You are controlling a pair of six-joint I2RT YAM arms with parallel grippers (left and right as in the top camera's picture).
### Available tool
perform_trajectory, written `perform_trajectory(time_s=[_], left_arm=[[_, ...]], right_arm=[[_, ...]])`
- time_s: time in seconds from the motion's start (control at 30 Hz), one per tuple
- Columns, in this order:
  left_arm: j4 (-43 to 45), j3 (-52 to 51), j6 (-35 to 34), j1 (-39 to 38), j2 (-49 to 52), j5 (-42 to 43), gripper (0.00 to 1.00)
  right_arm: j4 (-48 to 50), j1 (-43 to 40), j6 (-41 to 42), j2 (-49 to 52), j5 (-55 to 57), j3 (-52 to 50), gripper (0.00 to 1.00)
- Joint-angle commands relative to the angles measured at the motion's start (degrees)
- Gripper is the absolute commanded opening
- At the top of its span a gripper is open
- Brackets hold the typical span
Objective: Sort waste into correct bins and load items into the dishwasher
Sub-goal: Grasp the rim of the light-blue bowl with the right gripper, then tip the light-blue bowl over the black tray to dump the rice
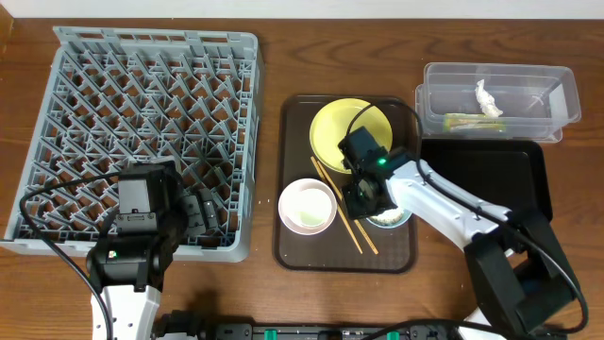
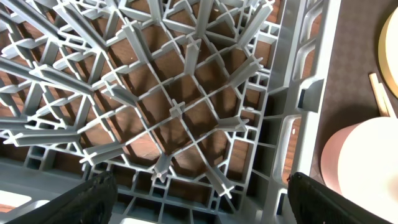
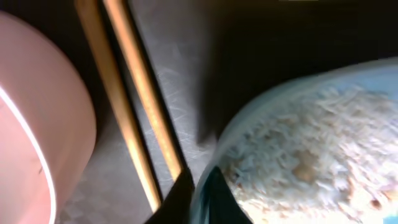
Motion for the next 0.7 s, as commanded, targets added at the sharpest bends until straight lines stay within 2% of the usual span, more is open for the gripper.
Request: perform_trajectory(time_s=[0.0,0.27,0.47,0.67], left_arm=[[0.0,1.2,-0.3,0.3,0.0,0.2,0.89],[0.0,1.2,-0.3,0.3,0.0,0.1,0.89],[0.0,1.2,-0.3,0.3,0.0,0.1,0.89],[0.0,1.2,-0.3,0.3,0.0,0.2,0.89]], right_arm=[[0.5,0.4,3.1,0.6,1.8,-0.3,0.01],[-1.1,-1.6,-1.3,-6.7,-0.4,4.0,0.01],[-1.8,-9.9,-4.5,-15.0,-6.7,5.2,0.01],[-2.7,-22.1,-9.9,-14.6,-21.0,5.1,0.01]])
